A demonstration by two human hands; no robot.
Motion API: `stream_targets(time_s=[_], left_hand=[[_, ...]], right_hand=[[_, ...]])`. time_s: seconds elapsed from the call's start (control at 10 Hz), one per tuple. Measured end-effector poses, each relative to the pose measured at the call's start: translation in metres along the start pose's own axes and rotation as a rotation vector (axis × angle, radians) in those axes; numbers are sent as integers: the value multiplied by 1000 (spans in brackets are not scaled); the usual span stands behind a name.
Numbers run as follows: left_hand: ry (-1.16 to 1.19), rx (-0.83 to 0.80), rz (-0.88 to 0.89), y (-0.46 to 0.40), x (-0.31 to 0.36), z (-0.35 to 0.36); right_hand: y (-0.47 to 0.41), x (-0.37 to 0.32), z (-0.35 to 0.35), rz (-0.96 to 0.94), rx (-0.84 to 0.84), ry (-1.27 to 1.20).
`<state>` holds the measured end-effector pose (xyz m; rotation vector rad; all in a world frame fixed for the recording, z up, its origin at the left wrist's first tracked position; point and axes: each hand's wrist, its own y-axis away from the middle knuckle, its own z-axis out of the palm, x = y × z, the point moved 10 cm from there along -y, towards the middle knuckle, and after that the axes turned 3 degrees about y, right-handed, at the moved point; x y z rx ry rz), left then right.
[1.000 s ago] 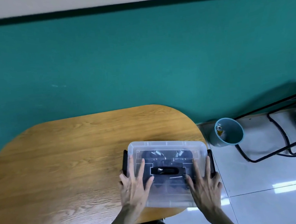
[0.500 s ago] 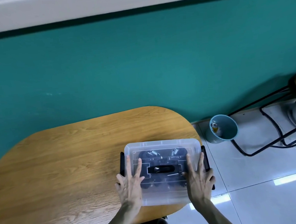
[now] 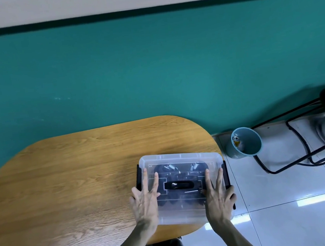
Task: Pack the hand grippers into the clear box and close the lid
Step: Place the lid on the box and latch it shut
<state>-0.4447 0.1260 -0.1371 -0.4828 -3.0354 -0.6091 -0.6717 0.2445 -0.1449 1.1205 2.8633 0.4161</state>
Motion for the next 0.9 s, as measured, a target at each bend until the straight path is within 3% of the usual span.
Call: stream_targets(time_s=[0.3,0.5,0.7,0.9], left_hand=[[-32,-54,191,-3,-1,0],[5,56,176,-17,-9,-23],[-66,263,359,-36,9,-126],[-76,442,345,-48,-1,-250]], right_hand=[[1,5,-3,-123,29,-77],[8,-14,-34,-269,102,-53],[-15,-62,-121,-361,170,-17],[-29,-106,-228,-390,328,-10]])
